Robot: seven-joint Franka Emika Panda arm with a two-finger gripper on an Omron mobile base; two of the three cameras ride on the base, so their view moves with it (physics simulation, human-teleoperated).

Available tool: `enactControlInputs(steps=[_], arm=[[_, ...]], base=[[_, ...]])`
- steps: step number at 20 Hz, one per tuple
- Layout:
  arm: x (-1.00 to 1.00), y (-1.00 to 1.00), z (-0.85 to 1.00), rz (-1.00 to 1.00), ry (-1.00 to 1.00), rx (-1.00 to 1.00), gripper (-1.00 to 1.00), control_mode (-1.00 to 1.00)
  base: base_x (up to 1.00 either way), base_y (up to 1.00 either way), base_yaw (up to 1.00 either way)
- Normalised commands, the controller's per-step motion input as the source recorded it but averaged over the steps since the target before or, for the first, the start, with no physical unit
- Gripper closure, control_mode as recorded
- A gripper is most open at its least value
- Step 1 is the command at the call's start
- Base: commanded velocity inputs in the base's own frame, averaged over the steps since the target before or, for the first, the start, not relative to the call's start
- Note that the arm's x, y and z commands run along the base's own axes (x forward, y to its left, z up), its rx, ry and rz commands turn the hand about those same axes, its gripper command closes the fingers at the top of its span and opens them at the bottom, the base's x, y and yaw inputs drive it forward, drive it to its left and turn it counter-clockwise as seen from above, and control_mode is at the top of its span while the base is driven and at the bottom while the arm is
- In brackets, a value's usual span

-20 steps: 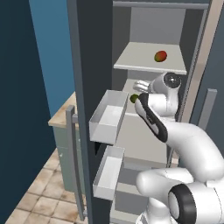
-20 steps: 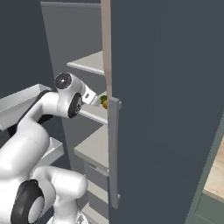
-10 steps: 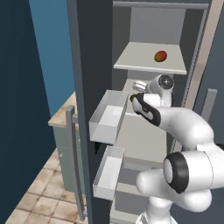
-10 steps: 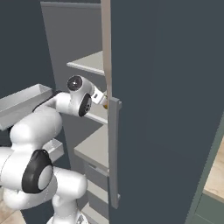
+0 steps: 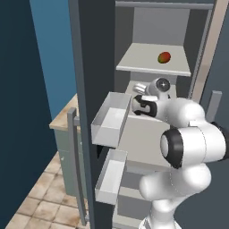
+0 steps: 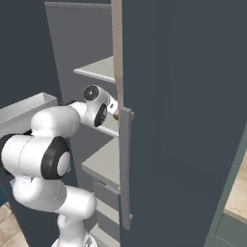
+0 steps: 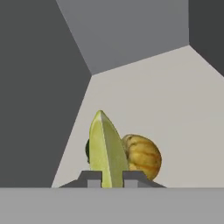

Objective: Take the lemon wedge and mango from the highest rack and move them to the second highest rack where the lime and squash are located, to maximize freezer space. Close the freezer door after rearranging.

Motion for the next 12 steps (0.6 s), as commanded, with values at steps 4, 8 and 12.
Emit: enactControlInputs(steps=[4,8,12], arm=[[0.41,-0.05,-0.32,0.00,0.00,0.00,1.00,-1.00],[0.40,-0.10,-0.31,0.00,0.00,0.00,1.00,-1.00],[0.42,-0.10,-0.30,0.00,0.00,0.00,1.00,-1.00]], base=[[0.00,0.00,0.00],[0.00,0.00,0.00],[0.00,0.00,0.00]])
